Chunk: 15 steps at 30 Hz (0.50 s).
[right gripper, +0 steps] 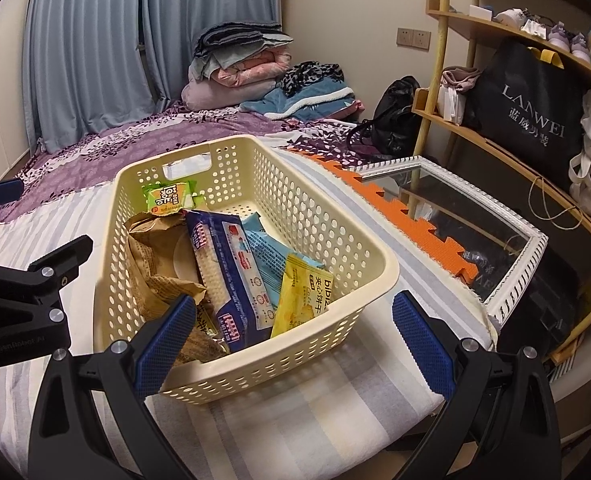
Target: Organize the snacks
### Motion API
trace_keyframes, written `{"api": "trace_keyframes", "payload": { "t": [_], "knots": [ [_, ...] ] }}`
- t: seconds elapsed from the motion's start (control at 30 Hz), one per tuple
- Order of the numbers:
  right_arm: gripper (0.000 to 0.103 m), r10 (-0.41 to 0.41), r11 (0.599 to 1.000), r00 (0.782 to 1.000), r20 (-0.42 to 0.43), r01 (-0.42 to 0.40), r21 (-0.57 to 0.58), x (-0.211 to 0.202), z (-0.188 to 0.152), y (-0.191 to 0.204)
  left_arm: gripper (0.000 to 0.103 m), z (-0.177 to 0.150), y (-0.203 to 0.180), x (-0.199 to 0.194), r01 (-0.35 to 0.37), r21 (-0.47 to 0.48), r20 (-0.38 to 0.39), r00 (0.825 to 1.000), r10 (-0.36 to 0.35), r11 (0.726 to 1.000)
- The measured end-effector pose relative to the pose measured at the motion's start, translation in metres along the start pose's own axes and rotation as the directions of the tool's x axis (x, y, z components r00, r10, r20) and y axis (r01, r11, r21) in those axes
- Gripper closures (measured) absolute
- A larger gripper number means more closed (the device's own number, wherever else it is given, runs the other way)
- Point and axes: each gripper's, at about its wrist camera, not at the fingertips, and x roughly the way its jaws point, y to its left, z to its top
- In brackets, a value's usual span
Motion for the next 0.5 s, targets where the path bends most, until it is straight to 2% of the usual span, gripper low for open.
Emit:
{"api": "trace_keyframes", "payload": {
  "t": [0.5],
  "knots": [
    [0.005,-0.008,1.0,1.0,0.008,0.008,-0.02,-0.008,0.003,0.006,0.003,-0.002,0.01,-0.001,0.026,-0.032,-0.011,1.0,-0.026,0.999]
  ]
}}
